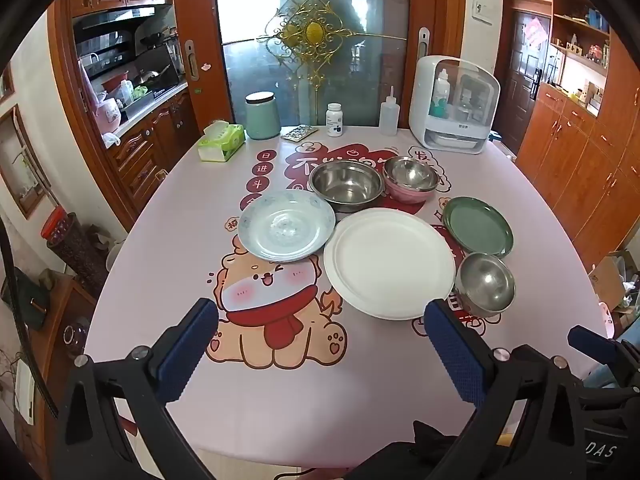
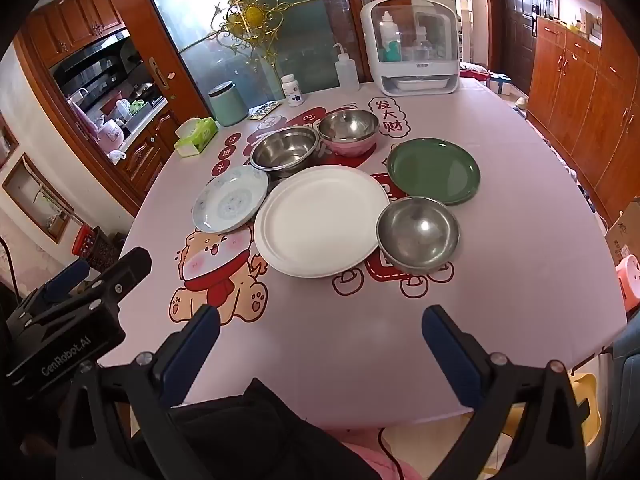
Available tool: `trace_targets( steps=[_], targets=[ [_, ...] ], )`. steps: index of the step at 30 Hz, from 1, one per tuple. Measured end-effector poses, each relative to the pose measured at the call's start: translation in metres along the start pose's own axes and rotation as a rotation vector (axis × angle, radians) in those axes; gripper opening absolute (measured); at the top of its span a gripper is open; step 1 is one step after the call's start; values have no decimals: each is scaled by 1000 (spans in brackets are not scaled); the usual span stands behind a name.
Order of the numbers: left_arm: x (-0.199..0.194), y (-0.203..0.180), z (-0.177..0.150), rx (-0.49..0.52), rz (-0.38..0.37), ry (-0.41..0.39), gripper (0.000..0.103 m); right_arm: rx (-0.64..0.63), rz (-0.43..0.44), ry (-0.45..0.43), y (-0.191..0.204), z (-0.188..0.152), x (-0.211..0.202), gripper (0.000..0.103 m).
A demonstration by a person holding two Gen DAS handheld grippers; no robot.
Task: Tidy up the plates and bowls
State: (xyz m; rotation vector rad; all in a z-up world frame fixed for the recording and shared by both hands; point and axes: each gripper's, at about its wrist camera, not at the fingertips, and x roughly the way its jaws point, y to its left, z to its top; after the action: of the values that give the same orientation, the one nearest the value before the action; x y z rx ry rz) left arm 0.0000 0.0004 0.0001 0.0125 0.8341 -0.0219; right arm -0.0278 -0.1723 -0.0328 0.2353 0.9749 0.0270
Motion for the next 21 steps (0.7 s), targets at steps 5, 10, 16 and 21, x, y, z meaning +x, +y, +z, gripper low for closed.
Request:
trace_targets(
  steps=[5, 10, 16, 21],
  targets=[
    [-1, 1, 0, 0, -3, -3, 102, 0, -1, 0, 0, 0, 0, 101],
    [-1, -8, -4, 2, -3, -1, 102, 0, 0, 0, 0, 0, -1, 101],
    [-1, -7, -4, 1, -4, 1, 102, 1, 0, 0, 0, -1, -1, 101],
    [1, -8, -5, 1, -7, 2, 102, 1, 0, -1, 0, -1, -2, 101]
  ],
)
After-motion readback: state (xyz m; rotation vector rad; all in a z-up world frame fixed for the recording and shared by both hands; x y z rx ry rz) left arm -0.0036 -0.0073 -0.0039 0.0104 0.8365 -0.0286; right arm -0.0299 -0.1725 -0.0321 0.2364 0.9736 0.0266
